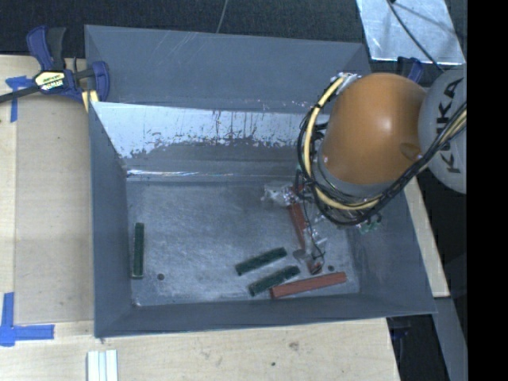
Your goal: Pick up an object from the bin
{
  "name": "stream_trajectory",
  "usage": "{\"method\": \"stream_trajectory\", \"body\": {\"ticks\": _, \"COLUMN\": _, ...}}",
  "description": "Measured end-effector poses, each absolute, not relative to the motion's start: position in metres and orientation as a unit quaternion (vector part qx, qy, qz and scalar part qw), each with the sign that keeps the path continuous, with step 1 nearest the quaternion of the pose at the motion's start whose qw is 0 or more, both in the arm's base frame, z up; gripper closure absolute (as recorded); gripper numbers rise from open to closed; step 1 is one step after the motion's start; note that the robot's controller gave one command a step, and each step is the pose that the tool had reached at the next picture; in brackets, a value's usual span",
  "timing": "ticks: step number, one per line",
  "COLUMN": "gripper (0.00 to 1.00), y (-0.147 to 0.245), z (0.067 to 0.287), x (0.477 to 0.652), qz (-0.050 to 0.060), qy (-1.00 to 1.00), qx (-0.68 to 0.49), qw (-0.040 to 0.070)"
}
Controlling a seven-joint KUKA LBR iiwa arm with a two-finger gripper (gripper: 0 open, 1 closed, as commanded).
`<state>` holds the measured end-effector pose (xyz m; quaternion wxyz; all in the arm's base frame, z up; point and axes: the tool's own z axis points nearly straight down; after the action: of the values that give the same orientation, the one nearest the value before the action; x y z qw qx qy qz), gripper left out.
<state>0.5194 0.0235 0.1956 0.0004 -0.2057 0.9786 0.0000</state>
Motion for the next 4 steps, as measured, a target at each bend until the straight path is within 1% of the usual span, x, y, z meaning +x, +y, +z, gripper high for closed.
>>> {"method": "stream_trajectory", "body": {"ticks": 1, "gripper": 0.0, "y": 0.02, "z": 0.189, "x": 0.52, "qz": 0.0, "qy": 0.976, "qx": -0.219, "qw": 0.005}}
{"method": "stream_trajectory", "body": {"ticks": 2, "gripper": 0.0, "y": -0.008, "z": 0.135, "x": 0.516, "qz": -0.001, "qy": 0.962, "qx": -0.274, "qw": 0.003}}
{"method": "stream_trajectory", "body": {"ticks": 3, "gripper": 0.0, "y": 0.009, "z": 0.097, "x": 0.497, "qz": -0.001, "qy": 0.968, "qx": -0.25, "qw": 0.001}}
{"method": "stream_trajectory", "body": {"ticks": 4, "gripper": 0.0, "y": 0.02, "z": 0.088, "x": 0.494, "qz": 0.001, "qy": 0.973, "qx": -0.233, "qw": -0.001}}
